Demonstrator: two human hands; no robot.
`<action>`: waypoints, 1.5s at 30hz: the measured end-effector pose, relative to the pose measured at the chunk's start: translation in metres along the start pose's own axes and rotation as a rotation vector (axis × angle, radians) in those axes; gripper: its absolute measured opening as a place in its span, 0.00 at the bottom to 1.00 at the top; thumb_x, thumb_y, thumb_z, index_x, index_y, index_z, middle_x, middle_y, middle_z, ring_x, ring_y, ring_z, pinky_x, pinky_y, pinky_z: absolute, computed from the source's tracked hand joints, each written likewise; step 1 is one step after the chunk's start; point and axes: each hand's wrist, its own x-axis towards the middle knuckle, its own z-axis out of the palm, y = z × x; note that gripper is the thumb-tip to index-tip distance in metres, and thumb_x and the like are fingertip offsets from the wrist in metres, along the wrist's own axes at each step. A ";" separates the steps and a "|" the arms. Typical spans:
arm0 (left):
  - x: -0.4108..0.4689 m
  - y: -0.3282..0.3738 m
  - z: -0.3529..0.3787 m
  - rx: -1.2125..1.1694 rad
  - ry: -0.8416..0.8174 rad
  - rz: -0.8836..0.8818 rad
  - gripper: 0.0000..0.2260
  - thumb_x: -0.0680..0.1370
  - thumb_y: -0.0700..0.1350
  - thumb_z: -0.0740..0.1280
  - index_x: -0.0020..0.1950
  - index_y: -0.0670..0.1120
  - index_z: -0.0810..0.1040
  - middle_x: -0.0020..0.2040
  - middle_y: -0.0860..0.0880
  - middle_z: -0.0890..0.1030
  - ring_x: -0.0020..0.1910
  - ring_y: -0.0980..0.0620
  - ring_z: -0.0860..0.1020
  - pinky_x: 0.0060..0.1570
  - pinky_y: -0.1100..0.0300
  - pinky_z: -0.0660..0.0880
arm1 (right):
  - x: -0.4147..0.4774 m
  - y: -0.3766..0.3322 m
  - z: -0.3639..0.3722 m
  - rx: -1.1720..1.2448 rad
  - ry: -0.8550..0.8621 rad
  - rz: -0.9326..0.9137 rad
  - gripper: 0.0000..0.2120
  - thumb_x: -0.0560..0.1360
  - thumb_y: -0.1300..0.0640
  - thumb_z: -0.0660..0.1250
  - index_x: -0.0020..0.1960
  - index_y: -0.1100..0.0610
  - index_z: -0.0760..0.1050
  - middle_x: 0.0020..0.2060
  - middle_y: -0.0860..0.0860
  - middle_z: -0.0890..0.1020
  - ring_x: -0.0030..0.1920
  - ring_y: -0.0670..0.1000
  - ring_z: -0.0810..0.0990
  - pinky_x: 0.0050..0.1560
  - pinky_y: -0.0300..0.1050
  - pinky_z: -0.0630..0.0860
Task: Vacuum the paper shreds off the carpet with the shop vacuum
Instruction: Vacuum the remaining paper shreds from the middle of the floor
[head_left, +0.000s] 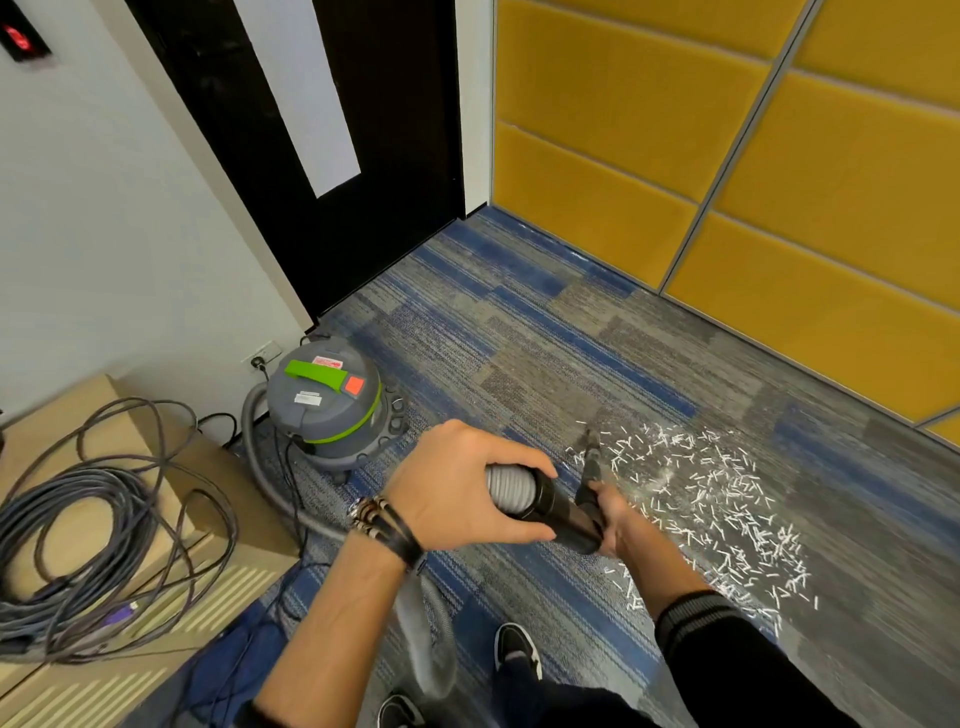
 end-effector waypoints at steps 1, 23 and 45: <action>0.000 0.000 0.000 -0.024 -0.009 -0.001 0.21 0.66 0.65 0.79 0.56 0.60 0.86 0.47 0.62 0.87 0.45 0.63 0.84 0.51 0.56 0.80 | 0.001 0.003 -0.006 0.025 0.011 0.004 0.15 0.84 0.47 0.53 0.54 0.59 0.66 0.40 0.59 0.77 0.37 0.57 0.75 0.42 0.50 0.75; 0.024 0.018 0.017 -0.109 0.036 -0.029 0.21 0.65 0.61 0.82 0.55 0.58 0.87 0.48 0.60 0.87 0.48 0.63 0.85 0.51 0.55 0.82 | 0.014 -0.020 -0.024 0.008 0.010 -0.009 0.14 0.83 0.46 0.55 0.53 0.57 0.67 0.38 0.58 0.78 0.36 0.57 0.77 0.41 0.50 0.77; -0.048 0.062 0.025 -0.049 -0.006 -0.026 0.19 0.65 0.61 0.81 0.52 0.57 0.88 0.46 0.61 0.87 0.45 0.62 0.84 0.51 0.55 0.81 | -0.005 0.061 -0.065 0.011 0.023 0.032 0.19 0.82 0.46 0.55 0.60 0.62 0.68 0.55 0.58 0.79 0.52 0.60 0.80 0.60 0.59 0.76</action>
